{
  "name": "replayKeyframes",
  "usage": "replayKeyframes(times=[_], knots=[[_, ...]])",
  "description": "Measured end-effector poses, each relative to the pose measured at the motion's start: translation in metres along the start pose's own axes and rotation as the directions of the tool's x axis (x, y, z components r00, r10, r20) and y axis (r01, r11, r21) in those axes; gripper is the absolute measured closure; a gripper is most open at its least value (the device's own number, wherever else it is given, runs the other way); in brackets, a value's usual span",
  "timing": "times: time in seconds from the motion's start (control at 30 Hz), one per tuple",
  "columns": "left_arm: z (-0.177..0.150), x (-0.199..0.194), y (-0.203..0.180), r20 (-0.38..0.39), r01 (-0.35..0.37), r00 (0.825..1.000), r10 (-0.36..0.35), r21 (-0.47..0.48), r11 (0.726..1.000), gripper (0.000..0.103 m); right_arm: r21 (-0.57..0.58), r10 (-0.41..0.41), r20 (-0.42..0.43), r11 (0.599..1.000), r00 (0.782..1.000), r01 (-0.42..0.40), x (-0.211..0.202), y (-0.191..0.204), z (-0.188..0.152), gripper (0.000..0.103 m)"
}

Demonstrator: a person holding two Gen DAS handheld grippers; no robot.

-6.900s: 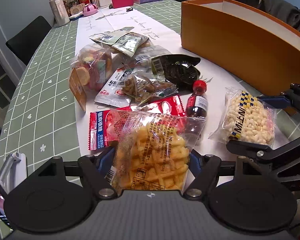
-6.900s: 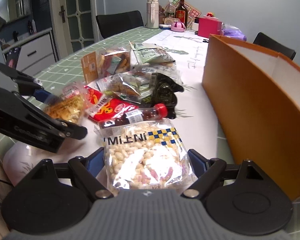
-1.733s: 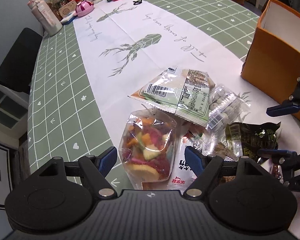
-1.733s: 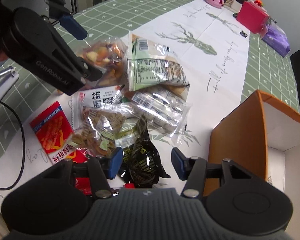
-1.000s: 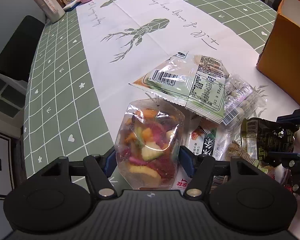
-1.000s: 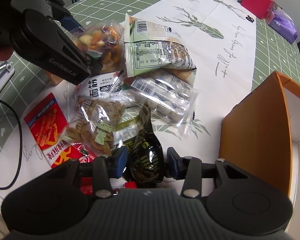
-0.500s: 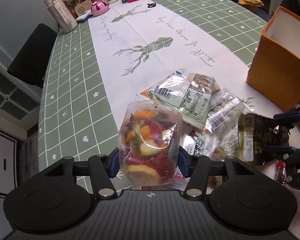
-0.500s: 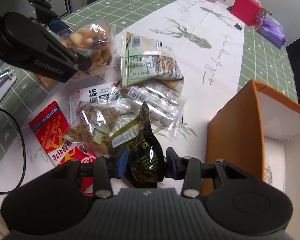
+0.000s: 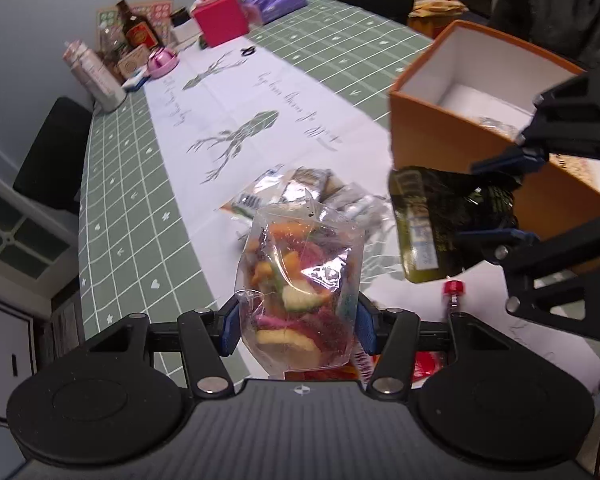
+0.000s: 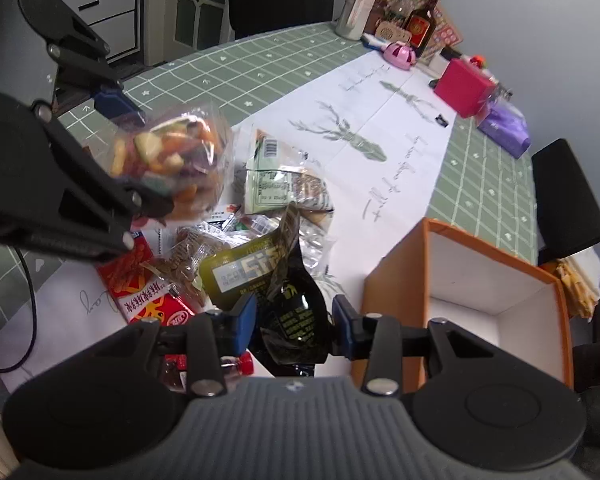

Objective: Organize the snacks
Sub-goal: 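Lower both held bags into the orange box and open both tools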

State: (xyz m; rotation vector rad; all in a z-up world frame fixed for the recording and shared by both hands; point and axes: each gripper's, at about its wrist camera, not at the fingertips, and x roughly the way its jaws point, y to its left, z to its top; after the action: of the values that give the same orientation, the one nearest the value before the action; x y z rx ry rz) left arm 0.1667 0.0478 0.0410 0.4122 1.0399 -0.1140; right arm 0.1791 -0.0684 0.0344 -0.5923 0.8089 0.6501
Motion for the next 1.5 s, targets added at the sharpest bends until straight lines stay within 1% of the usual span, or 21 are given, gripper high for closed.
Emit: replayKeyframes(times=[0.2, 0.33, 0.43, 0.63, 0.8, 0.93, 1.03, 1.1, 1.23, 1.37, 1.5], knots=[[0.015, -0.026, -0.033, 0.062, 0.028, 0.998, -0.032, 0.062, 0.998, 0.041, -0.016, -0.068, 0.034, 0.997, 0.997, 0.069, -0.035, -0.017, -0.015, 0.063], [0.033, -0.035, -0.055, 0.107, 0.042, 0.993, -0.052, 0.095, 0.995, 0.041, 0.025, -0.12, 0.036, 0.993, 0.992, 0.119, -0.05, -0.043, -0.029, 0.063], [0.051, -0.036, -0.072, 0.138, 0.065, 0.987, -0.081, 0.116, 0.991, 0.041, 0.066, -0.159, 0.019, 0.985, 0.987, 0.158, -0.053, -0.067, -0.042, 0.063], [0.088, -0.027, -0.109, 0.187, 0.103, 0.973, -0.136, 0.175, 0.979, 0.041, 0.149, -0.21, -0.042, 0.966, 0.977, 0.213, -0.045, -0.111, -0.07, 0.062], [0.118, -0.011, -0.135, 0.226, 0.113, 0.961, -0.158, 0.2, 0.973, 0.041, 0.211, -0.219, -0.09, 0.949, 0.972, 0.233, -0.029, -0.14, -0.088, 0.062], [0.136, 0.003, -0.149, 0.241, 0.111, 0.957, -0.162, 0.212, 0.971, 0.041, 0.239, -0.212, -0.122, 0.942, 0.97, 0.236, -0.017, -0.156, -0.101, 0.062], [0.143, 0.015, -0.159, 0.257, 0.081, 0.955, -0.148, 0.253, 0.964, 0.041, 0.257, -0.195, -0.144, 0.939, 0.97, 0.227, -0.005, -0.165, -0.108, 0.062], [0.147, 0.026, -0.165, 0.252, 0.059, 0.958, -0.133, 0.28, 0.958, 0.041, 0.268, -0.179, -0.155, 0.939, 0.971, 0.216, 0.003, -0.171, -0.111, 0.062], [0.15, 0.055, -0.169, 0.204, 0.034, 0.974, -0.1, 0.302, 0.953, 0.041, 0.276, -0.152, -0.171, 0.941, 0.974, 0.195, 0.02, -0.179, -0.116, 0.062], [0.152, 0.079, -0.164, 0.154, 0.044, 0.984, -0.093, 0.295, 0.954, 0.041, 0.279, -0.13, -0.184, 0.944, 0.974, 0.178, 0.037, -0.184, -0.117, 0.062], [0.153, 0.098, -0.161, 0.109, 0.056, 0.99, -0.092, 0.298, 0.953, 0.041, 0.273, -0.112, -0.2, 0.948, 0.973, 0.165, 0.054, -0.19, -0.117, 0.062]])
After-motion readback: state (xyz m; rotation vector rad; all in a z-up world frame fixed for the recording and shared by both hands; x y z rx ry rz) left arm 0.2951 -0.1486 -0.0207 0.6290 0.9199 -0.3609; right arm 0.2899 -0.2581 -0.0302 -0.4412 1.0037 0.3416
